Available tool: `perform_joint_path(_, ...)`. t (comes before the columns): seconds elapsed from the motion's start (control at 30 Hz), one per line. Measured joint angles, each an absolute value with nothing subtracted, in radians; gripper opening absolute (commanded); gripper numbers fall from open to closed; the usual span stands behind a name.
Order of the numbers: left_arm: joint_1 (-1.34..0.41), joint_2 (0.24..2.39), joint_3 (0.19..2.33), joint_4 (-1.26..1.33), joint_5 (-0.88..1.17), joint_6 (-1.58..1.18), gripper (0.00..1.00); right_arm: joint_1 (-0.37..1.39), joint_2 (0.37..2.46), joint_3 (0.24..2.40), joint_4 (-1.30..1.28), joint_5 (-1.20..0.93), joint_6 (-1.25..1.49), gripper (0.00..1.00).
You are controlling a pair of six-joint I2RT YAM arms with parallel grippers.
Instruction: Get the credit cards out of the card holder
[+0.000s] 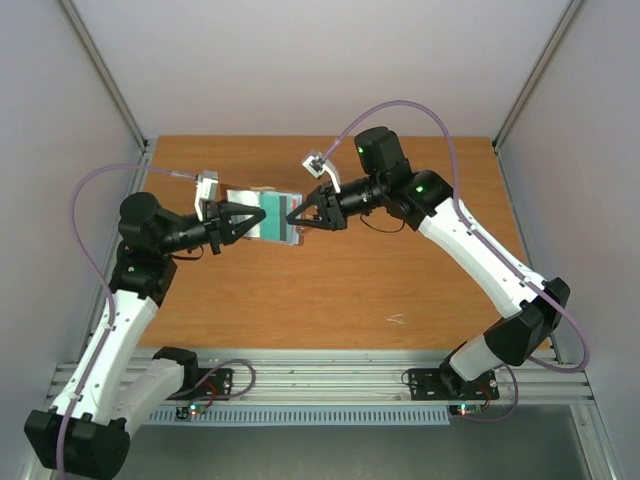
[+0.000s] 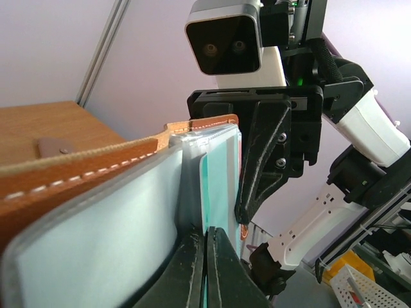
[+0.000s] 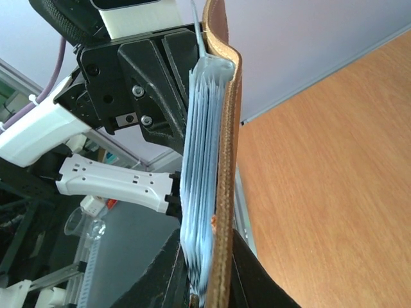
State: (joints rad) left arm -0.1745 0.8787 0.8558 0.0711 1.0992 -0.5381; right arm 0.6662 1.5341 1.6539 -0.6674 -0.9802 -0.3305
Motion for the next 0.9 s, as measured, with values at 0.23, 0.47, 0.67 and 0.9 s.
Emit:
perform_joint_path(0.23,-0.192,0.862,0.856,0.040,1.116,-0.527,0.00,0.666,1.526,1.623,-0.646,-0.986,-0.334,0.24)
perform_joint_path(0.47,-0.191,0.862,0.856,0.038,1.119,-0.526,0.00,0.660,1.517,1.596,-0.625,-0.996,-0.331,0.38)
perform_joint_path(0.67,-0.184,0.858,0.856,0.038,1.120,-0.527,0.00,0.649,1.500,1.592,-0.634,-1.011,-0.334,0.33)
perform_joint_path(0.9,-0.180,0.849,0.856,0.042,1.127,-0.535,0.00,0.645,1.495,1.586,-0.636,-1.022,-0.337,0.05)
